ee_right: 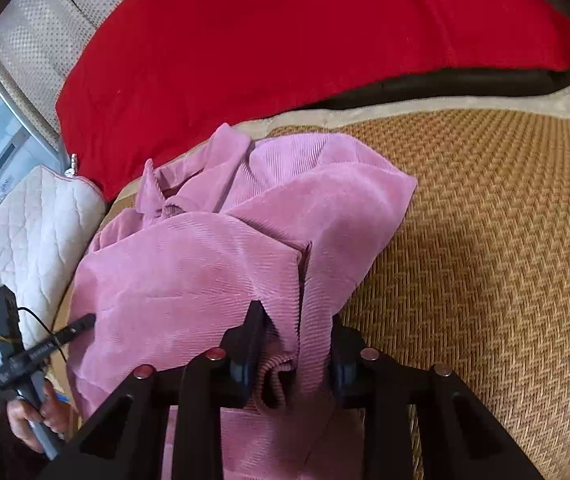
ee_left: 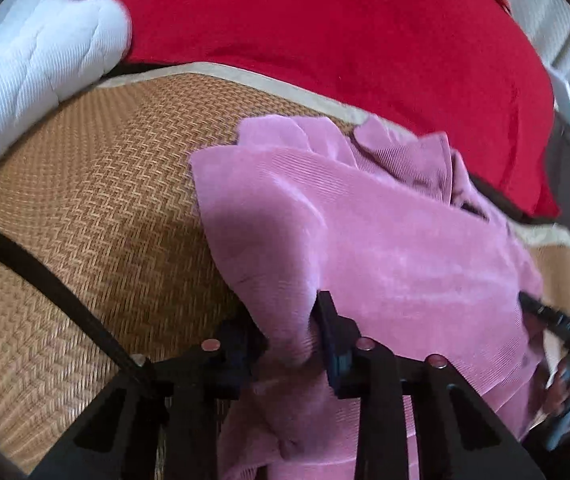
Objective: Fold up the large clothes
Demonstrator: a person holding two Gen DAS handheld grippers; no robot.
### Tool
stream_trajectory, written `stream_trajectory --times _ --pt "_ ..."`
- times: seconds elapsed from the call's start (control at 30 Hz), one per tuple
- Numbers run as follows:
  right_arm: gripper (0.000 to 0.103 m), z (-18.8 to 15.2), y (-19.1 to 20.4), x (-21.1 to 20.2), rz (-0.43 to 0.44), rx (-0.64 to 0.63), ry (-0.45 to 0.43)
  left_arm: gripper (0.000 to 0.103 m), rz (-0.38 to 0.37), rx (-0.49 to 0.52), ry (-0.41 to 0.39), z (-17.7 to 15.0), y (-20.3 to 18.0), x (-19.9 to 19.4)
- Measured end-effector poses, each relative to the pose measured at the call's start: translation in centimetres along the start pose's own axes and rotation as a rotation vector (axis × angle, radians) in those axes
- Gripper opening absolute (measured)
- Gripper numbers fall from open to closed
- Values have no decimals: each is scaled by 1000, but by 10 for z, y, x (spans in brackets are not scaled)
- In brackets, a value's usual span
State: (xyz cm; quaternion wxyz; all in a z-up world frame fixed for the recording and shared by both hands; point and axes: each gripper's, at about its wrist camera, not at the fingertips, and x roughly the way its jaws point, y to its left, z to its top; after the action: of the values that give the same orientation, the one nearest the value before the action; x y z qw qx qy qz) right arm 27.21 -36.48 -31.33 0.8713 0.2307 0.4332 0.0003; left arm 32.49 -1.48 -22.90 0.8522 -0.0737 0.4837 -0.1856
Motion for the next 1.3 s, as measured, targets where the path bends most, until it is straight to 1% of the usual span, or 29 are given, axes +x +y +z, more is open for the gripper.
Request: stream_trajectory --times 0.03,0.13,0.17,0.33,0.37,0.5,0.67,0.73,0.8,0.87,0.9,0.97,1.0,1.03,1.07,1.1,1.13,1.2,1.23,1.3 --pt "29 1 3 2 -18 -14 -9 28 2 4 0 3 -2 2" --pt "28 6 10 7 -54 -37 -34 27 50 76 -15 15 -17 10" --pt "28 9 11 11 -60 -36 -38 26 53 81 -18 18 -19 13" --pt "27 21 6 18 -79 2 -67 26 39 83 -28 44 -21 29" --pt "27 23 4 20 -84 7 -73 26 39 83 -31 53 -28 40" --pt "27 35 -3 26 -106 29 -96 26 44 91 -45 81 -40 59" --pt "27 60 -20 41 -126 79 -125 26 63 98 -79 120 -61 90" --pt "27 66 -25 46 -120 101 -125 27 73 86 -86 129 -63 97" --pt "28 66 -26 46 -113 108 -122 28 78 76 -85 129 -62 94" --pt "31 64 -25 44 -99 107 -105 29 101 95 -80 130 -68 91" --pt "32 64 -27 42 -83 107 -93 31 119 111 -78 125 -70 81" --pt "38 63 -28 35 -69 115 -62 45 150 140 -84 113 -69 59" --pt "51 61 -30 28 -66 120 -52 50 154 145 -94 105 -68 46" --pt "67 56 -32 19 -54 134 -50 61 154 146 -101 96 -62 29" --pt "70 52 -33 12 -33 146 -63 74 159 144 -102 85 -59 14" --pt "70 46 -34 -1 -12 157 -83 76 166 140 -103 73 -59 0" --pt "70 40 -33 -14 0 156 -90 77 163 138 -109 57 -54 -17" --pt "70 30 -32 -31 7 132 -80 77 154 130 -105 33 -34 -30" --pt "70 21 -33 -42 12 123 -76 77 152 109 -93 12 -22 -41" --pt "70 3 -39 -59 36 128 -64 77 138 57 -73 -16 -3 -51"
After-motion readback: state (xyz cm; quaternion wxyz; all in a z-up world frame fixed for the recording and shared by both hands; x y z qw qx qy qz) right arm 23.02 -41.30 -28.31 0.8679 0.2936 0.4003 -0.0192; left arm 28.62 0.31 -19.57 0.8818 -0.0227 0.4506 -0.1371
